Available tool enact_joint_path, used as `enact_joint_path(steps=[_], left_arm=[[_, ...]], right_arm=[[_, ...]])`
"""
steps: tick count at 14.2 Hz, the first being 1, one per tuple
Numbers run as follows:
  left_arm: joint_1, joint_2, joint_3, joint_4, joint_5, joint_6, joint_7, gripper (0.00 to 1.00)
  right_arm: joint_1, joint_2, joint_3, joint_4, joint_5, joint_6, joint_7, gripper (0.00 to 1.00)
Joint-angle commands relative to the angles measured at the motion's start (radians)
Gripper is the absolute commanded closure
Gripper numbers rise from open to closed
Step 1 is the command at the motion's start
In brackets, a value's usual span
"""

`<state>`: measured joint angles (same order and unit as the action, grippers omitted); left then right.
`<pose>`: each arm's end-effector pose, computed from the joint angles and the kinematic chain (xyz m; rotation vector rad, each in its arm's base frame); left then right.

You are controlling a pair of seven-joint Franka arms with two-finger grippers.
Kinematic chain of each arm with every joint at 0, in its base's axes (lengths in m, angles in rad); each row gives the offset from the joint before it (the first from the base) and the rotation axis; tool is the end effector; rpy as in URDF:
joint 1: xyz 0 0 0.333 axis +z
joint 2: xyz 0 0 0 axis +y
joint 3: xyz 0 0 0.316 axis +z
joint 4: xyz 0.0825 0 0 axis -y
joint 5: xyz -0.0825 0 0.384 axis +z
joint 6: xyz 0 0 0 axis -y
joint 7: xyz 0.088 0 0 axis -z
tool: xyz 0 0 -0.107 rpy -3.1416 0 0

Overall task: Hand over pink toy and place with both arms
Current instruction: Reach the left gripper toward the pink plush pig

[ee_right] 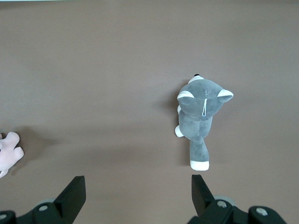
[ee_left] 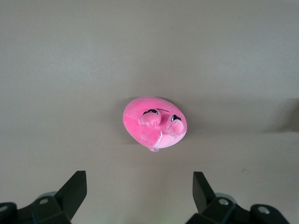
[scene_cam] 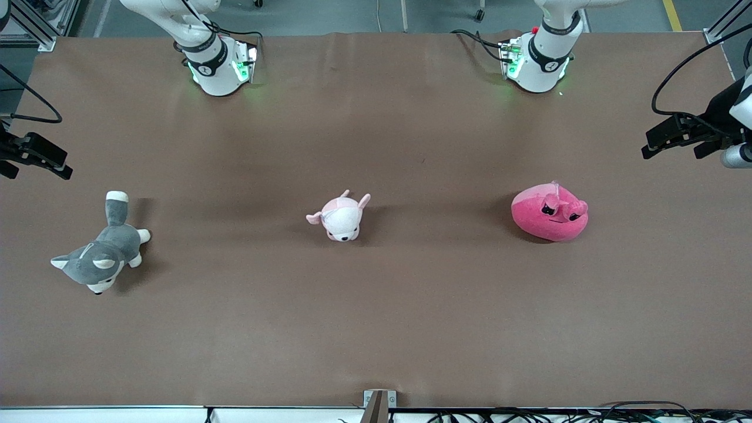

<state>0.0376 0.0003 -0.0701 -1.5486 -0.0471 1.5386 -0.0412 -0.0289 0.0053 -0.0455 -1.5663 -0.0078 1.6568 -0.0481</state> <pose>0.5511 -0.0231 0.6321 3.0948 0.0115 -0.0186 0.5634 -0.0427 0.6316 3.1253 -0.0406 0.1322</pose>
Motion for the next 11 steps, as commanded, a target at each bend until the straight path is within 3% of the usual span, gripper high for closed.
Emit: enact_joint_path(steps=[1,9,11], left_arm=[[0.002,-0.014,0.003,-0.002,-0.016,-0.014,-0.011,0.00],[0.007,0.006,0.006,-0.001,-0.020,0.037,-0.012,0.00],[0.025,0.021,0.010,-0.007,-0.022,0.028,-0.017,0.00]], right_arm=[[-0.008,-0.013,0.009,-0.011,0.003,0.003,0.004,0.00],[-0.006,0.002,0.010,-0.011,0.008,0.011,0.004,0.00],[-0.006,0.004,0.010,-0.009,0.066,0.015,0.007,0.00]])
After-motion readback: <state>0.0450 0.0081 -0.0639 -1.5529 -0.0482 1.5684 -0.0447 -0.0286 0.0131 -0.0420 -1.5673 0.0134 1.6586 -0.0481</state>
